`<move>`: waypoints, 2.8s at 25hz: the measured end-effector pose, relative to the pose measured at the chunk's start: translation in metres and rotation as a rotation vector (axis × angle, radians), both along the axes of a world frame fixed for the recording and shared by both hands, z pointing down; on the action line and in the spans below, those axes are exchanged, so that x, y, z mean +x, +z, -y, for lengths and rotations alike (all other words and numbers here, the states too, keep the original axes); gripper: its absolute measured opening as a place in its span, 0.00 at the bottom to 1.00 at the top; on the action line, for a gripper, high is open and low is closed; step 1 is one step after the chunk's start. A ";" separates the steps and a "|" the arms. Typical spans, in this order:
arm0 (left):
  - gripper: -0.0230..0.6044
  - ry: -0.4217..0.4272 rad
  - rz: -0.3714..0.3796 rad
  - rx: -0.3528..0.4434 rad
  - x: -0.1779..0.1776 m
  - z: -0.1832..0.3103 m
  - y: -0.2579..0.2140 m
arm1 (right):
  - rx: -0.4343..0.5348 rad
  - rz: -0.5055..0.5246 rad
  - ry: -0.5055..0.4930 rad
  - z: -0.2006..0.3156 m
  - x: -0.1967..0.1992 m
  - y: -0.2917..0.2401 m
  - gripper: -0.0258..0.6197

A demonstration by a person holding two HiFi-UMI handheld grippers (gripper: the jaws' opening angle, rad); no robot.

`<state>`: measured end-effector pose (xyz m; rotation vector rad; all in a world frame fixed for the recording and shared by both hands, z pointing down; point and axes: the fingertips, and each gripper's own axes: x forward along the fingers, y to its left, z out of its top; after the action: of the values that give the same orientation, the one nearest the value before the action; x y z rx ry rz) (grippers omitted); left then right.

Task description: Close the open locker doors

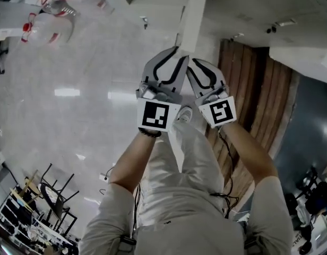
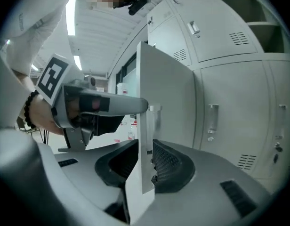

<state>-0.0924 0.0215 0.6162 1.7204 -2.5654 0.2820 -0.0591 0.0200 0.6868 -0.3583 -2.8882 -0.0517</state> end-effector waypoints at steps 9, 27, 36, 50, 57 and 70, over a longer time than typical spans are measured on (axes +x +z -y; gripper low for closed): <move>0.17 0.031 -0.059 0.059 -0.077 -0.053 0.000 | 0.010 0.030 -0.101 -0.062 -0.102 0.004 0.26; 0.16 -0.013 -0.013 0.126 -0.234 -0.111 -0.002 | -0.018 0.034 -0.071 -0.079 -0.261 0.001 0.19; 0.04 -0.084 -0.129 -0.021 -0.271 -0.095 0.096 | 0.023 0.082 0.030 -0.054 -0.321 -0.004 0.10; 0.04 -0.136 -0.111 -0.018 -0.318 -0.037 0.131 | 0.062 0.102 0.139 -0.038 -0.347 -0.003 0.09; 0.04 -0.144 -0.122 -0.082 -0.318 -0.039 0.133 | -0.018 0.022 0.257 -0.025 -0.314 -0.010 0.05; 0.04 0.035 -0.114 0.047 -0.157 0.011 -0.127 | -0.202 0.091 0.306 0.071 -0.114 -0.241 0.06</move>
<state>-0.2496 0.0101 0.4895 1.7436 -2.4831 0.1210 -0.1729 -0.0510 0.4459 0.0575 -3.0097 0.2840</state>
